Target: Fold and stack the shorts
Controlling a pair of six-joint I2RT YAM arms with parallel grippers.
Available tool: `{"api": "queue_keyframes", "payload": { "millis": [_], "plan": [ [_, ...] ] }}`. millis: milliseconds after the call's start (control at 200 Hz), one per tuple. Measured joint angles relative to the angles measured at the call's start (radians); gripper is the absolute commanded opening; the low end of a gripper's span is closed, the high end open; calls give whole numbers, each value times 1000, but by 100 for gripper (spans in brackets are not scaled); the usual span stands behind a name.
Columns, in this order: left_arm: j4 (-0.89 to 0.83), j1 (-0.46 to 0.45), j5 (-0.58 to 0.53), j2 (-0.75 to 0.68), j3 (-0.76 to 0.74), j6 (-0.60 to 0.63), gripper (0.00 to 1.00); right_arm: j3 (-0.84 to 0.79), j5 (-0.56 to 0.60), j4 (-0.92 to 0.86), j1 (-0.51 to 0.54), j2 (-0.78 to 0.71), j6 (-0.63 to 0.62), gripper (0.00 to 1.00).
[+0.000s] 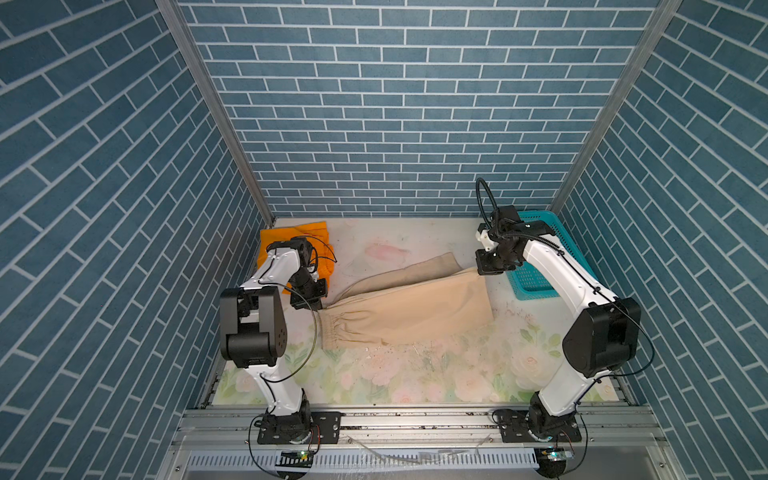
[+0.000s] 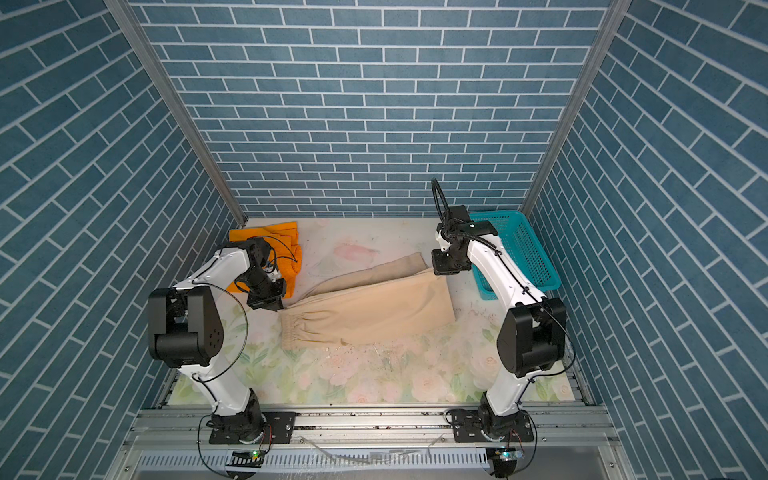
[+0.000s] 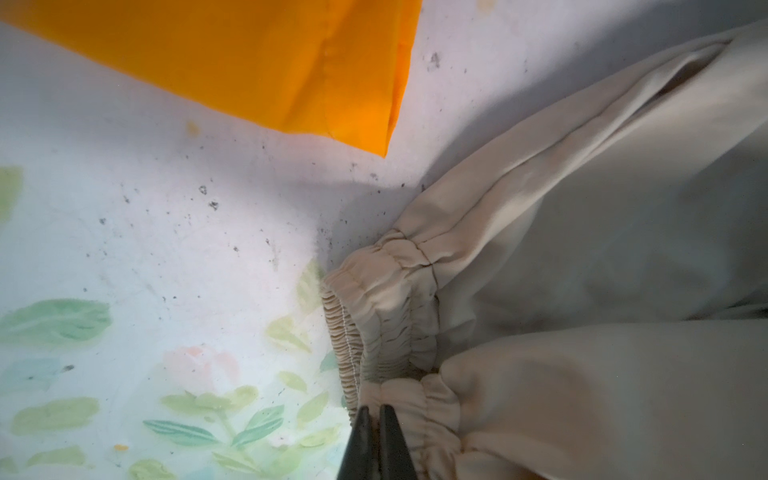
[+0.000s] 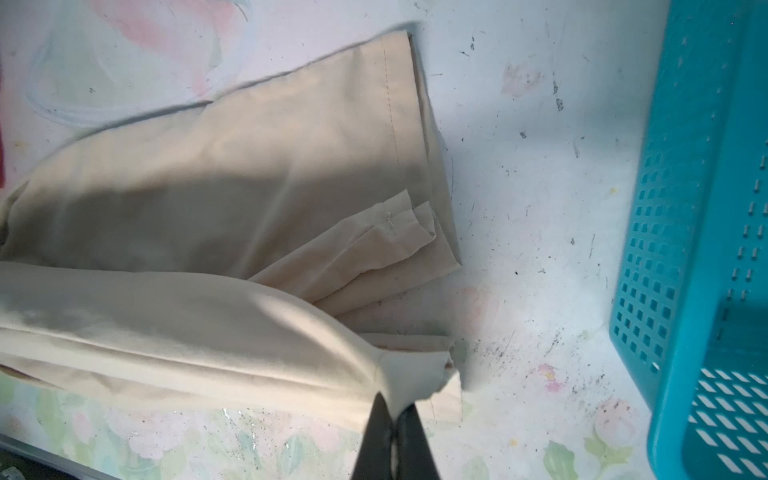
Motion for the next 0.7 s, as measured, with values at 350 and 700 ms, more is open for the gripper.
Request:
{"api": "queue_keyframes", "payload": {
  "millis": [350,700],
  "plan": [
    [-33,0,-14,47,22,5,12,0,13,94,0,87,-49,0],
    [-25,26,-103,47,34,7,28,0,-11,261,-30,174,-43,16]
  ]
}}
